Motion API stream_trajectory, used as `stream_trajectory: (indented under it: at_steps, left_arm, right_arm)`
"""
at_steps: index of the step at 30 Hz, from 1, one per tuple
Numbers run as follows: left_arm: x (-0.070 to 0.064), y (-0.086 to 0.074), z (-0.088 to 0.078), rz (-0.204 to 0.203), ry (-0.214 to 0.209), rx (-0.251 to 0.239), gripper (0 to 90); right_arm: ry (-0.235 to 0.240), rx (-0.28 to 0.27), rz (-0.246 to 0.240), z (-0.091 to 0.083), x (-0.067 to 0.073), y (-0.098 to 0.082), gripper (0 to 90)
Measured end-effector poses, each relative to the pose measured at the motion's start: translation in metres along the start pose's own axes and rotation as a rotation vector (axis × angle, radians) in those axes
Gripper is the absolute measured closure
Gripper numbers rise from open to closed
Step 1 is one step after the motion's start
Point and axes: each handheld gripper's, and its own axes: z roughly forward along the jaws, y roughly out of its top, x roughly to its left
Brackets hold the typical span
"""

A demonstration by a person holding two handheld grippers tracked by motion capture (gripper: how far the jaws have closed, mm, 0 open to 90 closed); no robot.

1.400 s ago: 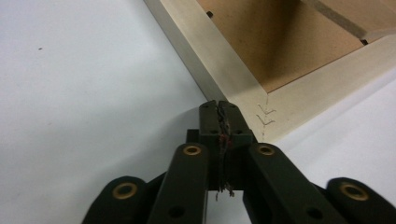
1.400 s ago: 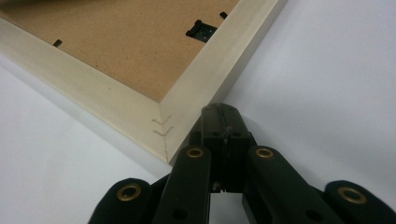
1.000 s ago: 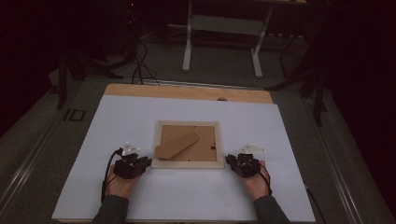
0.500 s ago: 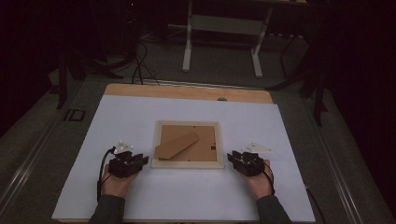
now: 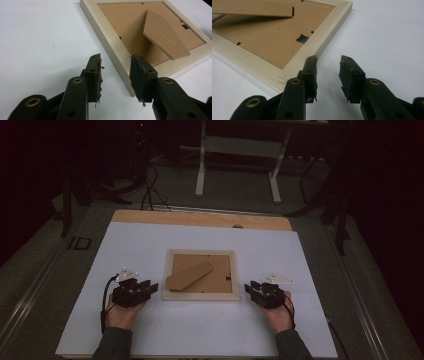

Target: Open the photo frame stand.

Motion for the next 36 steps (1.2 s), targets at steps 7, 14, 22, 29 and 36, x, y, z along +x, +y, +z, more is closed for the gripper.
stream_trajectory:
  at_steps: [7, 14, 22, 29, 36]
  left_arm:
    - [-0.005, 0.015, -0.005, 0.020, -0.022, -0.015, 55.6]
    - [-0.010, 0.031, -0.005, 0.022, -0.086, -0.017, 53.2]
    - [-0.014, 0.050, 0.003, 0.057, -0.137, 0.012, 50.8]
    - [-0.017, 0.061, 0.012, 0.087, -0.150, 0.039, 49.4]
    - [-0.020, 0.069, 0.022, 0.108, -0.198, 0.062, 50.5]
  right_arm:
    - [0.009, 0.001, -0.009, 0.000, 0.002, 0.001, 64.9]
    - [0.016, -0.010, -0.007, -0.001, 0.003, 0.003, 64.4]
    - [0.019, -0.008, -0.003, -0.001, 0.002, 0.002, 63.7]
    - [0.022, -0.005, -0.008, 0.000, 0.002, 0.002, 62.9]
    - [0.028, -0.003, -0.012, 0.001, 0.003, 0.002, 62.5]
